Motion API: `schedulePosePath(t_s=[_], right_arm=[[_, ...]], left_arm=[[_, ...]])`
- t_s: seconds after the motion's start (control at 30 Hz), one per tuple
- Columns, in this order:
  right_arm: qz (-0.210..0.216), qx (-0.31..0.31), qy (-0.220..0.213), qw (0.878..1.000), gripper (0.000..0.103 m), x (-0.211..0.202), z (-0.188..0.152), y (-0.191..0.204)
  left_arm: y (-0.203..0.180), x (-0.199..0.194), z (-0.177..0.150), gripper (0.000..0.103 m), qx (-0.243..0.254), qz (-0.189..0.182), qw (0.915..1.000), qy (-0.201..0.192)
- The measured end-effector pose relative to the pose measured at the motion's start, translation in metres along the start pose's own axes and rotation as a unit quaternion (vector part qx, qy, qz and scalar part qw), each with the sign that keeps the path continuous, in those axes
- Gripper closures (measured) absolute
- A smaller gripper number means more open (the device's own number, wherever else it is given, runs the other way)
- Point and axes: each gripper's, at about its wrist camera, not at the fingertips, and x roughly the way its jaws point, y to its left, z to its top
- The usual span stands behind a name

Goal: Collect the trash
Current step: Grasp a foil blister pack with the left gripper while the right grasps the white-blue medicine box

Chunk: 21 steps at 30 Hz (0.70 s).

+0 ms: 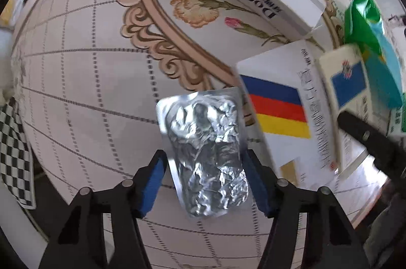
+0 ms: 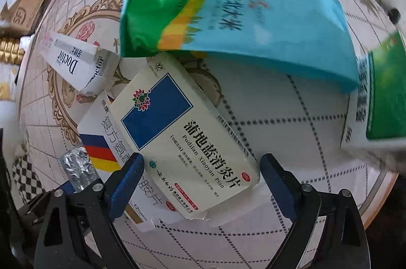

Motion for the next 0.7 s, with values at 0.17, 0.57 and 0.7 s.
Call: schedulePosePath(t_s=[0.17, 0.57, 0.7], right_arm=[[0.008, -0.040, -0.004, 0.999, 0.008, -0.004, 0.002, 0.013], [-0.037, 0.053, -0.006, 0.998, 0.012, 0.002, -0.024, 0.017], [-0.033, 0.148, 0.012, 0.988, 0.014, -0.001, -0.072, -0.017]], left_arm=[[0.027, 0.001, -0.015, 0.044, 0.002, 0.011, 0.9999, 0.007], [0.032, 0.004, -0.011, 0.042, 0.015, 0.013, 0.9998, -0.001], [0.022, 0.003, -0.015, 0.043, 0.033, 0.008, 0.9994, -0.013]])
